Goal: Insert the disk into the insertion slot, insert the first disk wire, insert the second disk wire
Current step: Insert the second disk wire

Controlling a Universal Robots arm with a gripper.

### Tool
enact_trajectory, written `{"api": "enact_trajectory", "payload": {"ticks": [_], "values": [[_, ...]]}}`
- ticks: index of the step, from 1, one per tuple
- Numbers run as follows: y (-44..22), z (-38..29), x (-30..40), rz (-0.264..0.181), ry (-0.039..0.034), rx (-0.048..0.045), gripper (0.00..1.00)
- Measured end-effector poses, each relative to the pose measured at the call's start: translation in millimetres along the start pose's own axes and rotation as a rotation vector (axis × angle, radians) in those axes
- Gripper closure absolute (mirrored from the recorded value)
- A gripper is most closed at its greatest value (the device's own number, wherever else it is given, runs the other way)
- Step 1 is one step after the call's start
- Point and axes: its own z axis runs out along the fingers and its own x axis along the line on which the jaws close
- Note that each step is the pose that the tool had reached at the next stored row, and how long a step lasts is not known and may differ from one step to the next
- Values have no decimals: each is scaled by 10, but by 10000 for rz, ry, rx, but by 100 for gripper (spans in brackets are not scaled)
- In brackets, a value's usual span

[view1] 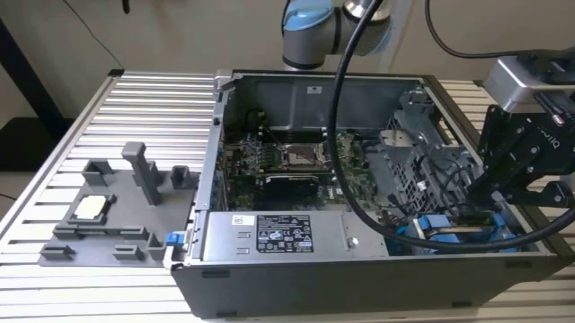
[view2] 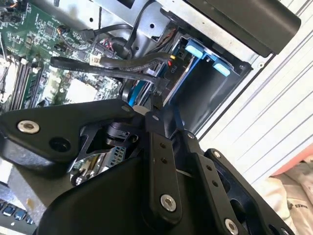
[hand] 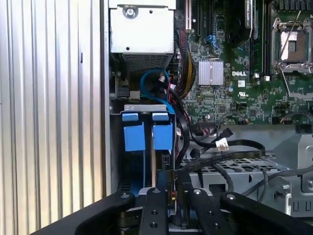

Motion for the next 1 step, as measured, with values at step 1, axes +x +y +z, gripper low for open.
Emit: {"api": "enact_trajectory", "payload": {"ticks": [1], "values": [[0, 0, 0, 0, 0, 0, 76]]}}
